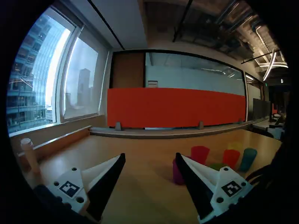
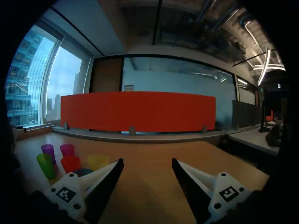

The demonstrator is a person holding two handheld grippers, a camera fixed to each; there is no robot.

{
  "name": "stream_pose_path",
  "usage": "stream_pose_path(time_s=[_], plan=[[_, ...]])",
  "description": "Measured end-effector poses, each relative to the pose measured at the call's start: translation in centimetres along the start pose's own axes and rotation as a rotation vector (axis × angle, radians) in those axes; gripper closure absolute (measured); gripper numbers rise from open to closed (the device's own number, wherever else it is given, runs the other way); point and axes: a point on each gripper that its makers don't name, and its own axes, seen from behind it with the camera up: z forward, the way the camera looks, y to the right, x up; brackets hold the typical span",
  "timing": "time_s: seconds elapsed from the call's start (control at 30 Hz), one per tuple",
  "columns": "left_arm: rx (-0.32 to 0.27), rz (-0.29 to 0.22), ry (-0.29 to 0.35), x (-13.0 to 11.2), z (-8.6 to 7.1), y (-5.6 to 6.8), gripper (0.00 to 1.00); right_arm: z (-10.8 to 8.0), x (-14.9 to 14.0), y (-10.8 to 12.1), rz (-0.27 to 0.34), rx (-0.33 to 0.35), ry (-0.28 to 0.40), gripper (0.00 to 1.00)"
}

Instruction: Pour water

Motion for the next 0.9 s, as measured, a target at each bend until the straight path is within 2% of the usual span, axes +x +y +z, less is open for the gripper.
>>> stream_pose_path(time_s=[0.3, 0.57, 0.9], plan=[[-0.030, 0.002, -0.031, 3.5, 0.7, 0.3, 0.00, 0.1, 3.4, -0.2, -0.012, 0.028, -0.025, 0.00], [-0.060, 0.003, -0.008, 8.3, 1.0, 0.6, 0.00, 0.3, 7.4, 0.2, 0.000, 0.041, -0.019, 0.00], [-0.112, 0.023, 0.016, 13.8, 1.6, 1.3, 0.00, 0.7, 11.7, -0.8, 0.005, 0.092, -0.019, 0.00]])
